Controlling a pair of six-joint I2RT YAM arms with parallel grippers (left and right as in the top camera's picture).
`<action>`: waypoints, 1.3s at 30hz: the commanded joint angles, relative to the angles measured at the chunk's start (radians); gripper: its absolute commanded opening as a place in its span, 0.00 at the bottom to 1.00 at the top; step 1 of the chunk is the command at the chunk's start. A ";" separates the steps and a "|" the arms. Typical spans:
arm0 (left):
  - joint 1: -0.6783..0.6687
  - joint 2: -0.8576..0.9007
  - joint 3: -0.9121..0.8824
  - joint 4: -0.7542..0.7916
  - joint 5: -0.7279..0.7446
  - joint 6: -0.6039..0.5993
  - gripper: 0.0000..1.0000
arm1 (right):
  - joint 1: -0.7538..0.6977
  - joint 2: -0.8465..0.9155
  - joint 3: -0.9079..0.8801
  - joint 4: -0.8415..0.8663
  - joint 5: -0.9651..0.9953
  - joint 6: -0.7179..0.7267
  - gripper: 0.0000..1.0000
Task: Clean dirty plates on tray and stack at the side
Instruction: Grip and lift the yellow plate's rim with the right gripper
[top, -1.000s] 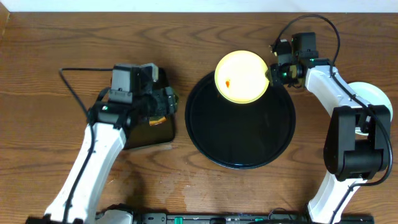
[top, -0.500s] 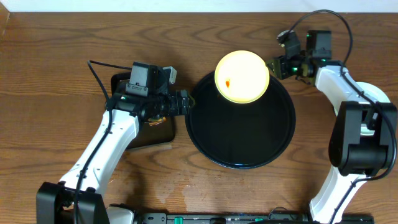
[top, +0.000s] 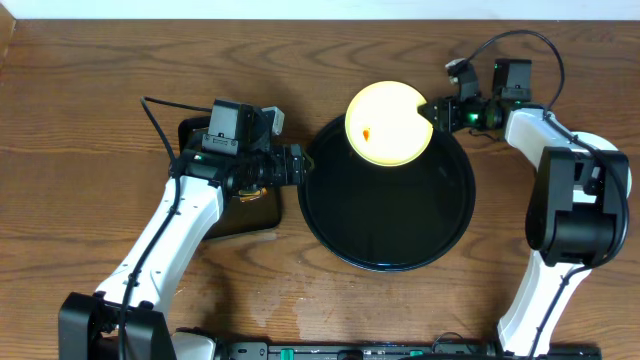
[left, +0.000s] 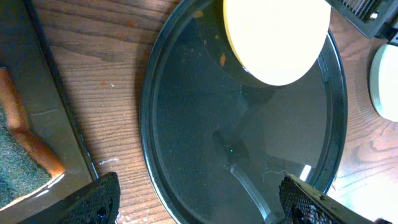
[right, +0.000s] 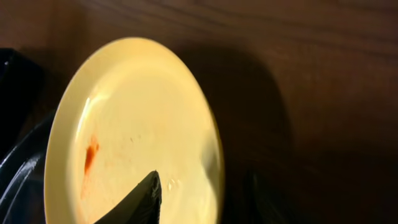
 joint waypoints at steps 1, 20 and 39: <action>-0.004 -0.002 0.022 0.003 0.014 0.017 0.83 | 0.027 0.037 0.002 0.027 0.005 0.017 0.40; -0.004 -0.002 0.022 -0.003 0.014 0.017 0.83 | 0.010 0.058 0.007 0.089 -0.036 0.187 0.01; -0.056 -0.002 0.022 0.060 0.322 0.017 0.84 | 0.110 -0.375 0.007 -0.370 0.258 0.174 0.01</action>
